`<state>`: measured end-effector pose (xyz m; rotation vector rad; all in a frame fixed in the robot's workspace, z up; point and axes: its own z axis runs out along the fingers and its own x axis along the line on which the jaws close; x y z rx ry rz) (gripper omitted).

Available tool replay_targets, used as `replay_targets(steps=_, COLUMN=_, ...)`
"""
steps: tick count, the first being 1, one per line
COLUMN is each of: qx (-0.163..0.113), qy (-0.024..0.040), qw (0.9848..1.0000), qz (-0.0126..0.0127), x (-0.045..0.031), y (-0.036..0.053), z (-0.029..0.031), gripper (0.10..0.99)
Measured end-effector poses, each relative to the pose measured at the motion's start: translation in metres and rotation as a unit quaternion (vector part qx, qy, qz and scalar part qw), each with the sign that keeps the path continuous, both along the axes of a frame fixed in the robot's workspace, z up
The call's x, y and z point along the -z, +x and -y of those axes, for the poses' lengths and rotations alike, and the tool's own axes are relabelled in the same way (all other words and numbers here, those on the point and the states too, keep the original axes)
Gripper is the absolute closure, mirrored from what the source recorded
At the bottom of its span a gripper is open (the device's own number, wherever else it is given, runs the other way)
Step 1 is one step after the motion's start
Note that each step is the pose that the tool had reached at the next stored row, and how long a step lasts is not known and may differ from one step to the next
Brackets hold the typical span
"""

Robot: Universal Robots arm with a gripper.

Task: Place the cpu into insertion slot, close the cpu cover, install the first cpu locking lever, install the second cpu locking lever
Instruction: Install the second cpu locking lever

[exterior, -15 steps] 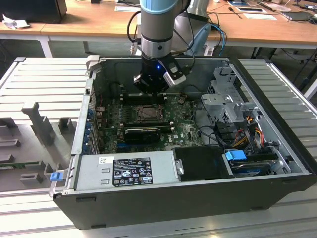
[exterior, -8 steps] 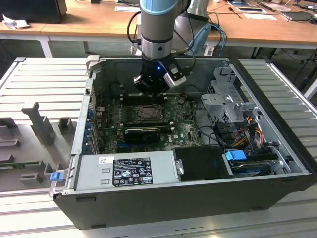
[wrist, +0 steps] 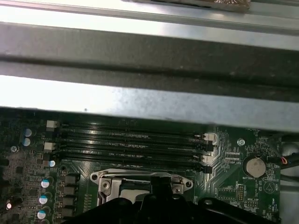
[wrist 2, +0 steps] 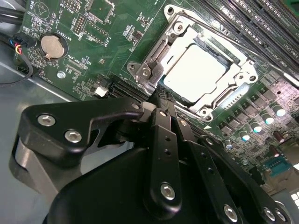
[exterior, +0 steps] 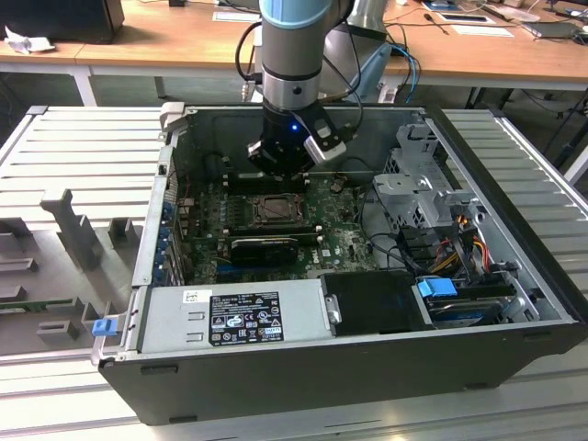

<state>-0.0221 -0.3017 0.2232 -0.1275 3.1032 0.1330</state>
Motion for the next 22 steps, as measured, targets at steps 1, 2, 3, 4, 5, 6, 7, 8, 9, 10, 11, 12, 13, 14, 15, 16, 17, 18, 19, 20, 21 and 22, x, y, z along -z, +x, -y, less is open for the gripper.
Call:
replay_targets(steps=1, qx=0.0, qy=0.0, qw=1.0, qz=0.0, x=0.0, y=0.0, z=0.0002, gripper=0.98)
replay_targets(steps=2, qx=0.0, qy=0.0, qw=1.0, qz=0.0, x=0.0, y=0.0, z=0.0005, gripper=0.98)
replay_targets(steps=3, qx=0.0, qy=0.0, qw=1.0, qz=0.0, x=0.0, y=0.0, z=0.0006, gripper=0.98)
replay_targets(steps=4, qx=0.0, qy=0.0, qw=1.0, qz=0.0, x=0.0, y=0.0, z=0.0009, gripper=0.98)
replay_targets(steps=5, qx=0.0, qy=0.0, qw=1.0, qz=0.0, x=0.0, y=0.0, z=0.0011, gripper=0.98)
replay_targets(steps=6, qx=0.0, qy=0.0, qw=1.0, qz=0.0, x=0.0, y=0.0, z=0.0013, gripper=0.98)
replay_targets(steps=7, qx=0.0, qy=0.0, qw=1.0, qz=0.0, x=0.0, y=0.0, z=0.0018, gripper=0.98)
replay_targets(steps=8, qx=0.0, qy=0.0, qw=1.0, qz=0.0, x=0.0, y=0.0001, z=0.0021, gripper=0.98)
replay_targets(steps=9, qx=0.0, qy=-0.0001, qw=1.0, qz=-0.0001, x=-0.0013, y=0.0, z=0.0022, gripper=0.98)
replay_targets(steps=10, qx=0.0, qy=-0.0001, qw=1.0, qz=0.0, x=-0.0022, y=0.0, z=0.0022, gripper=0.98)
replay_targets(steps=11, qx=0.0, qy=0.0, qw=1.0, qz=-0.0001, x=-0.0026, y=0.0, z=0.0022, gripper=0.98)
replay_targets(steps=12, qx=0.0, qy=0.0, qw=1.0, qz=0.0, x=-0.003, y=0.0, z=0.0022, gripper=0.98)
replay_targets(steps=13, qx=0.0, qy=0.0, qw=1.0, qz=0.0, x=-0.004, y=0.0, z=0.0022, gripper=0.98)
replay_targets(steps=14, qx=0.0, qy=0.0, qw=1.0, qz=0.0, x=-0.005, y=0.0, z=0.0022, gripper=0.98)
replay_targets(steps=15, qx=0.0, qy=0.0, qw=1.0, qz=0.0, x=-0.0054, y=0.0, z=0.0022, gripper=0.98)
replay_targets(steps=16, qx=0.0, qy=0.0001, qw=1.0, qz=0.0001, x=-0.0053, y=0.0001, z=0.0024, gripper=0.98)
replay_targets(steps=17, qx=0.0, qy=0.0, qw=1.0, qz=0.0, x=-0.0055, y=0.0001, z=0.0026, gripper=0.98)
replay_targets(steps=18, qx=0.0, qy=0.0, qw=1.0, qz=0.0, x=-0.0054, y=0.0001, z=0.0029, gripper=0.98)
replay_targets(steps=19, qx=0.0, qy=-0.0001, qw=1.0, qz=0.0, x=-0.0054, y=0.0001, z=0.0032, gripper=0.98)
replay_targets(steps=20, qx=0.0, qy=-0.0002, qw=1.0, qz=0.0, x=-0.0054, y=0.0001, z=0.0036, gripper=0.98)
replay_targets(steps=21, qx=0.0, qy=-0.0002, qw=1.0, qz=0.0, x=-0.0054, y=0.0001, z=0.0041, gripper=0.98)
replay_targets(steps=22, qx=0.0, qy=-0.0002, qw=1.0, qz=0.0, x=-0.0054, y=0.0, z=0.0044, gripper=0.98)
